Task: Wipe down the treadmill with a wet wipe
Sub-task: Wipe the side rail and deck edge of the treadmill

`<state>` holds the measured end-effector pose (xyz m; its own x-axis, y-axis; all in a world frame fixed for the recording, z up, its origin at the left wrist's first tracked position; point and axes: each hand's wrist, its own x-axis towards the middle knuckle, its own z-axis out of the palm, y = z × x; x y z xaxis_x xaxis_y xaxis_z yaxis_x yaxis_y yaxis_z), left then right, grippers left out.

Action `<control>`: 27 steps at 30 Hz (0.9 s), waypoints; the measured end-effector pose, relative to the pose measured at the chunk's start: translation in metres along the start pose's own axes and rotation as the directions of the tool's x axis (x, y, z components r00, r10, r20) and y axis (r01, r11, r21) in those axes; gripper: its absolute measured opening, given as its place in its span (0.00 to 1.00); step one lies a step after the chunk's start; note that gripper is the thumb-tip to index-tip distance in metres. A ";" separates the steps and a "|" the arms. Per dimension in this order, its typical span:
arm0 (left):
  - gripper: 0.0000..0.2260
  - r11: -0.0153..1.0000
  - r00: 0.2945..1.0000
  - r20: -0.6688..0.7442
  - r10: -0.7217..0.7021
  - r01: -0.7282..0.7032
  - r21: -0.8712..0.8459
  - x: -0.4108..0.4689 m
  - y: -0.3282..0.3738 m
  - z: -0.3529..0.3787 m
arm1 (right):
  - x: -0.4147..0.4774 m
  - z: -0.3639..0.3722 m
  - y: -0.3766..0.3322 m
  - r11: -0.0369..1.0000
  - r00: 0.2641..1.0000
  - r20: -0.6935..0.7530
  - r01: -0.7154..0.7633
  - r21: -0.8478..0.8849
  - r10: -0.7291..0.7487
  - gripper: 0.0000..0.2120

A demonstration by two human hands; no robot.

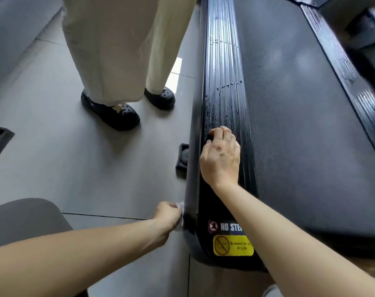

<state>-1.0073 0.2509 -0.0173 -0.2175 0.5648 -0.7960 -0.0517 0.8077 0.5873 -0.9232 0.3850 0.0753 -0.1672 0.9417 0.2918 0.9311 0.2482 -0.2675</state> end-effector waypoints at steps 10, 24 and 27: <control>0.17 0.998 0.998 -0.026 0.062 -0.061 0.011 0.031 0.062 0.003 | 0.001 0.001 0.005 1.000 1.000 0.006 -0.007 -0.008 0.007 0.13; 0.20 0.923 0.923 -0.079 0.375 -0.380 -0.057 0.025 0.089 0.011 | 0.002 0.000 0.005 0.999 1.000 0.023 -0.004 -0.033 0.005 0.15; 0.24 0.976 0.977 0.103 0.186 -0.172 -0.134 -0.007 0.036 0.013 | 0.002 0.000 0.005 1.000 1.000 0.025 -0.012 -0.029 0.013 0.15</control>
<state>-0.9948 0.2777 0.0076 -0.1213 0.7196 -0.6837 -0.1438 0.6688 0.7294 -0.9188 0.3883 0.0742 -0.1632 0.9502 0.2656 0.9419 0.2301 -0.2445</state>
